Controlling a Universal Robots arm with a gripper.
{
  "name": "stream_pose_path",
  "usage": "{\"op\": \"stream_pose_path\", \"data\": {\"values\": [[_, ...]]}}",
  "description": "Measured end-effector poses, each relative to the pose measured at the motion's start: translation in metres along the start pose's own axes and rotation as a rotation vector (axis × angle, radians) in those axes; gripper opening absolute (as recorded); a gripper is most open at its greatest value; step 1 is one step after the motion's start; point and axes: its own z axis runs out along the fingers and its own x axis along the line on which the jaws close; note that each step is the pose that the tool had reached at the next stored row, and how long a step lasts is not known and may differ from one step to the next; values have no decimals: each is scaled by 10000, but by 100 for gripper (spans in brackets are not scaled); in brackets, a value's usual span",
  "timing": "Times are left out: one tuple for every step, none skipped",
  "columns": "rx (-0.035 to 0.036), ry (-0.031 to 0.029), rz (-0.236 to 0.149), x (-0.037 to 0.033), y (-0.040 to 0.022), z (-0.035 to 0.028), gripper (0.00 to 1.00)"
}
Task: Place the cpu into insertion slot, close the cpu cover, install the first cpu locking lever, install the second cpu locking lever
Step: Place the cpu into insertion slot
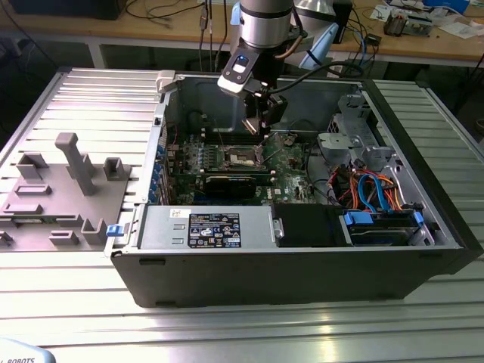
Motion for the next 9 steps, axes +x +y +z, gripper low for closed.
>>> {"op": "stream_pose_path", "data": {"values": [[0, -2, 23, 0, 0, 0, 54], [-1, 1, 21, -1, 4, 0, 54], [-2, 2, 21, -1, 4, 0, 54], [-2, 2, 21, -1, 4, 0, 54], [-2, 2, 21, -1, 4, 0, 54], [-2, 2, 21, -2, 4, 0, 54], [-2, 2, 20, -2, 4, 0, 54], [-2, 1, 21, -2, 4, 0, 54], [-5, 6, 21, -2, 4, 1, 54]]}}
